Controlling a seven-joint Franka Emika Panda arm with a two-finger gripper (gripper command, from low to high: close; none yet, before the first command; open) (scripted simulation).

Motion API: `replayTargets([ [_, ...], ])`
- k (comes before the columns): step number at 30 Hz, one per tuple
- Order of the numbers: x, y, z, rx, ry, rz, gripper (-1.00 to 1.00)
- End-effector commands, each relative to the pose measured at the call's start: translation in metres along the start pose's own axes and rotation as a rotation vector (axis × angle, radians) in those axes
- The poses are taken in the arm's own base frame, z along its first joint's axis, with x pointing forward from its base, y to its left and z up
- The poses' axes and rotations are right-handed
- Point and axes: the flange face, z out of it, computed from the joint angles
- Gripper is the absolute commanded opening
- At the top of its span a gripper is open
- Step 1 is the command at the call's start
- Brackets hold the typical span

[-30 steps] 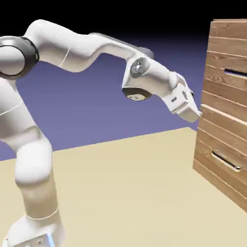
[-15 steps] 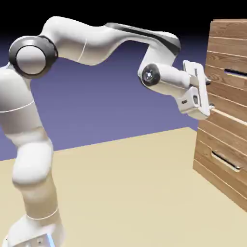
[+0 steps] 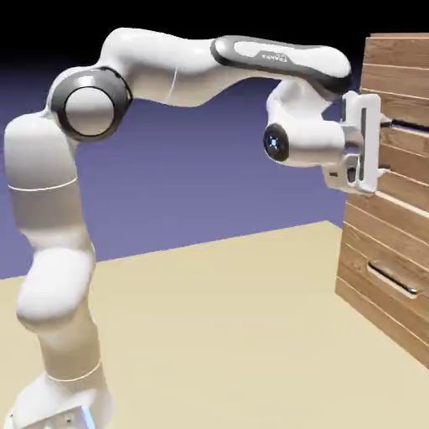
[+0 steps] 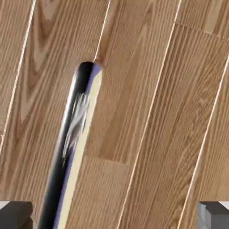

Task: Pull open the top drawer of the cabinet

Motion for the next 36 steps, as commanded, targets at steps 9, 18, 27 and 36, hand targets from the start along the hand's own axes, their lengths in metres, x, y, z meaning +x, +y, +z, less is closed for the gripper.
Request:
replayTargets([
  [9, -0.013, -0.010, 0.031, 0.102, -0.014, 0.177, 0.00],
  [18, -0.013, -0.013, 0.073, 0.101, -0.013, 0.177, -1.00],
  [27, -0.013, -0.008, 0.023, 0.102, -0.014, 0.177, -1.00],
  [36, -0.012, 0.000, -0.058, 0.102, -0.014, 0.177, -1.00],
])
